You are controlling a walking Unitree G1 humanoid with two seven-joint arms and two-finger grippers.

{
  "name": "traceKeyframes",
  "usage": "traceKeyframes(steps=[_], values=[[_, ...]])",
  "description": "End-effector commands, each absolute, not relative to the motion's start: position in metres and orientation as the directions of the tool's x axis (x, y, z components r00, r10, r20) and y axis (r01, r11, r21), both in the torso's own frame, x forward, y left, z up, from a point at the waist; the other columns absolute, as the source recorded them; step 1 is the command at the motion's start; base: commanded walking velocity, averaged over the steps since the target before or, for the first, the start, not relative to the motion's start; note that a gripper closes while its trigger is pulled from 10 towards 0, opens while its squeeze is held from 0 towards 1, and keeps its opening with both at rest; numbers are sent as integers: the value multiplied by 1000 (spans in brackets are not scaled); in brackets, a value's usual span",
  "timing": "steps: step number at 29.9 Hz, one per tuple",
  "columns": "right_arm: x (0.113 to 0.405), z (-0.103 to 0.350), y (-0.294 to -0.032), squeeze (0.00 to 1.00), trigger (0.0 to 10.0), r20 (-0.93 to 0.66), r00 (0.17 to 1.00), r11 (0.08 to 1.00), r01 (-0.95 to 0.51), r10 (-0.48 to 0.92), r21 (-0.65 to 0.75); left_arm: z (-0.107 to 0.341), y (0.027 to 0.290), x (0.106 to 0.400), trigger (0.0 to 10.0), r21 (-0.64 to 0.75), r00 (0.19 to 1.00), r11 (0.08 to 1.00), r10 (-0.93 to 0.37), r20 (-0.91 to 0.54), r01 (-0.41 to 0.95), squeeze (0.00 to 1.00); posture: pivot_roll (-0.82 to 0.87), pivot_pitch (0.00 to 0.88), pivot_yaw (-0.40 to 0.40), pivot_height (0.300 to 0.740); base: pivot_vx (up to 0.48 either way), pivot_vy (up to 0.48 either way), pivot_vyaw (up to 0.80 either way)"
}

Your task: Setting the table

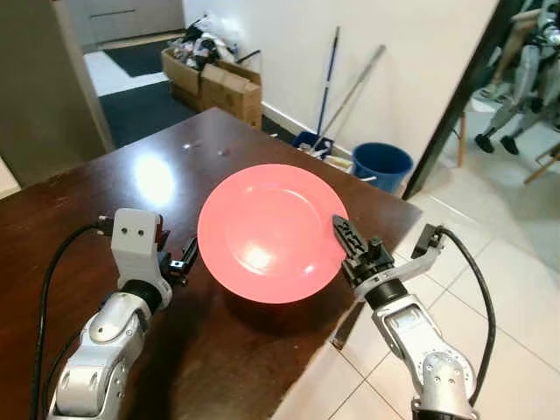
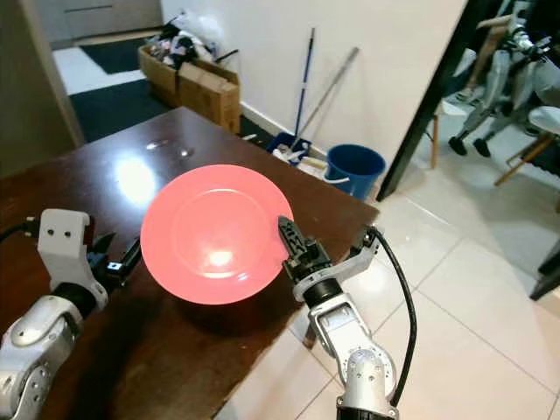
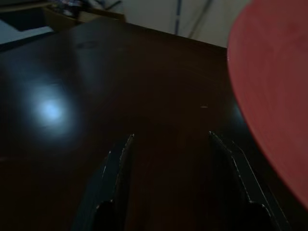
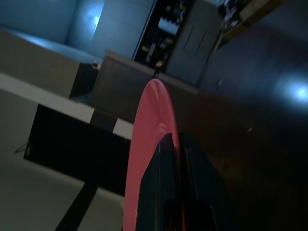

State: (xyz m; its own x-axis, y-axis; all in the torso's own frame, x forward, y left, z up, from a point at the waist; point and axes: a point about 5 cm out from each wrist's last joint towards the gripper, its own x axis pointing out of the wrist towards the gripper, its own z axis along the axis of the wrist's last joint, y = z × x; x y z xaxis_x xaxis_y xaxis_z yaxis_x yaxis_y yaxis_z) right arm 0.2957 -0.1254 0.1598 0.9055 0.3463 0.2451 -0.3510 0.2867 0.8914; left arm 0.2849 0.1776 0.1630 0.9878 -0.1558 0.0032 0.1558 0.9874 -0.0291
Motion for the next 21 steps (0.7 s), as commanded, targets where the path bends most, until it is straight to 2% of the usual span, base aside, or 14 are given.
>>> traceKeyframes(steps=[1,21], values=[[288,146,-114,0,10000,214,912,230,-305,351,924,157,176,284,10000,-27,987,987,-161,-19,160,0,38,31,39,740,0,0,-800],[287,145,-114,0,10000,208,912,233,-301,352,925,156,174,285,10000,-33,986,986,-165,-20,164,0,36,37,38,740,0,0,-800]])
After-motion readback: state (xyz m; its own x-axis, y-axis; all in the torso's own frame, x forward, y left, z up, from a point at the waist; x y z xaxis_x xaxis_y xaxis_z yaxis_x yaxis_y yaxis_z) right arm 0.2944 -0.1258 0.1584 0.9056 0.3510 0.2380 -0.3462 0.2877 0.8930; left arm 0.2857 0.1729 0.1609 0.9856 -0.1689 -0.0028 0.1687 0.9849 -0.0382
